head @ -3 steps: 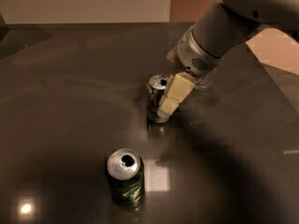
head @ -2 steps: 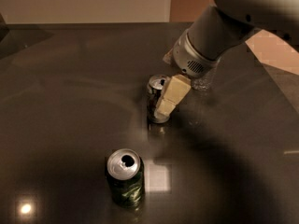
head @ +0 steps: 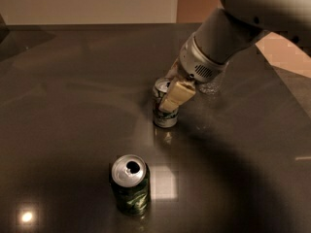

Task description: Move 7up can near green can

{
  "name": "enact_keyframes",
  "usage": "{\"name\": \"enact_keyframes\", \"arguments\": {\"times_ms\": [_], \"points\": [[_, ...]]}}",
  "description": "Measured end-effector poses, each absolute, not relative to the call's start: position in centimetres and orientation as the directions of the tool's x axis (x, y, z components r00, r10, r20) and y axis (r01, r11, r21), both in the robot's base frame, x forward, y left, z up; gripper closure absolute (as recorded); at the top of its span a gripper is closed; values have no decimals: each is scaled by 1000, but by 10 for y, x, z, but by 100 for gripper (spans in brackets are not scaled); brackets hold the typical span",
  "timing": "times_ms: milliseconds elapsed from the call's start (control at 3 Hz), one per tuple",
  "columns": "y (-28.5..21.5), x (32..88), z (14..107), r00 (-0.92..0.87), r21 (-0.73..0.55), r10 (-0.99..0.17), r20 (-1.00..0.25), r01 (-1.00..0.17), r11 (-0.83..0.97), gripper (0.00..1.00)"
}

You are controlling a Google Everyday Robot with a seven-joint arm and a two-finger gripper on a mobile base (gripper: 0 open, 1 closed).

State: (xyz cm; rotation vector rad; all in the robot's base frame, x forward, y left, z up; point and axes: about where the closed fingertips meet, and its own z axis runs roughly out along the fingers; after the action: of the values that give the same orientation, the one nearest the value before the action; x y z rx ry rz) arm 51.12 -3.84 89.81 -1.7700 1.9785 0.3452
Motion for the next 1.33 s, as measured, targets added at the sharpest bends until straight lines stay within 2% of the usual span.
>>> {"name": "enact_keyframes", "arguments": {"times_ms": [667, 1000, 1333], "points": [[-49, 492, 923, -8, -114, -857, -515, -990, 78, 88], [-54, 464, 938, 64, -118, -842, -535, -993, 0, 100], [-53, 435, 946, 142, -131, -821, -553, -988, -82, 100]]}}
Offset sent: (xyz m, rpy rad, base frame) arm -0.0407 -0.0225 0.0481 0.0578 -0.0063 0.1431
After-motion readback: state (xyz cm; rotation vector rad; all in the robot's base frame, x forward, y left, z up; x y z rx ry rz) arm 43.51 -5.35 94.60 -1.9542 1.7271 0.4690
